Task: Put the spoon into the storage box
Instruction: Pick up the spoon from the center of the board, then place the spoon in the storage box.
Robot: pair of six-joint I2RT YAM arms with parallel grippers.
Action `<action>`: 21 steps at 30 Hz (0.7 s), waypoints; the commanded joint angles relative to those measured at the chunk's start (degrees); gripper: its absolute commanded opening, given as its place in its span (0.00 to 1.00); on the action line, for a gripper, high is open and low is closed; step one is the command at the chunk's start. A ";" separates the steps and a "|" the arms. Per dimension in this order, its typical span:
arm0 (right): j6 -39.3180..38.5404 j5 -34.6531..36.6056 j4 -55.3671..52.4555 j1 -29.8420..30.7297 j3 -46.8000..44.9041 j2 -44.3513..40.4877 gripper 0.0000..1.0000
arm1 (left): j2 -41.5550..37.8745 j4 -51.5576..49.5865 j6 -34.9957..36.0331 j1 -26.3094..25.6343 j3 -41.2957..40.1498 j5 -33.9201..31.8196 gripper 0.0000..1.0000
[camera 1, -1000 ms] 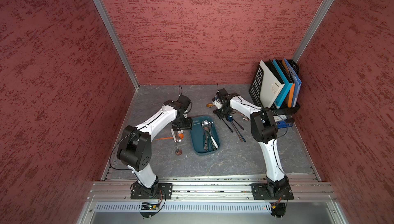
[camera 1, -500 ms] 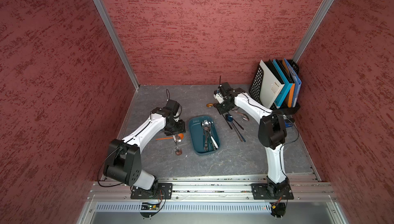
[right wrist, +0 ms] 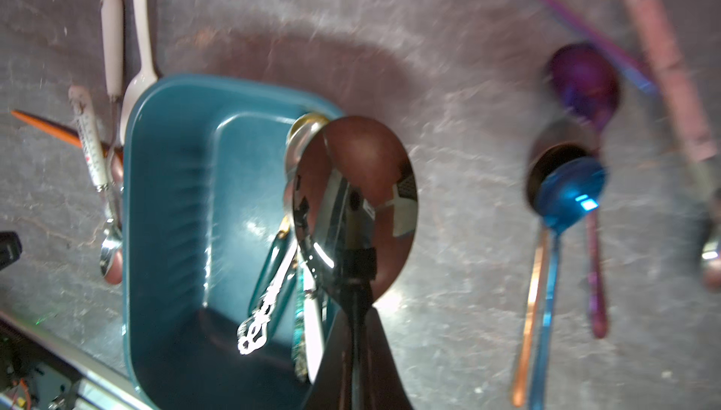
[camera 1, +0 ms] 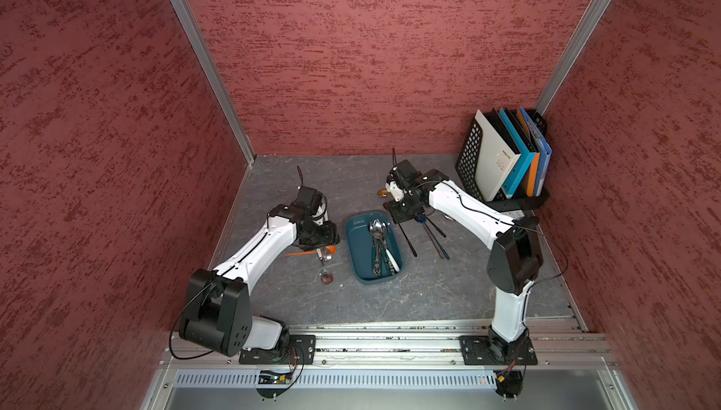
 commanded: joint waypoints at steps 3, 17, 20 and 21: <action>5.97 -1.74 2.20 1.97 -1.09 -0.62 0.02 | -1.10 1.35 0.55 0.46 -0.13 1.55 0.68; 8.39 -3.59 4.74 3.91 1.01 6.77 0.01 | -3.98 0.98 0.19 0.56 -2.89 1.21 0.68; 8.29 -3.45 4.36 3.91 1.63 8.40 0.01 | -4.04 0.99 0.23 0.59 -2.96 1.20 0.68; 8.33 -3.41 4.35 3.92 1.60 8.74 0.01 | -3.98 1.06 0.18 0.54 -3.04 1.12 0.68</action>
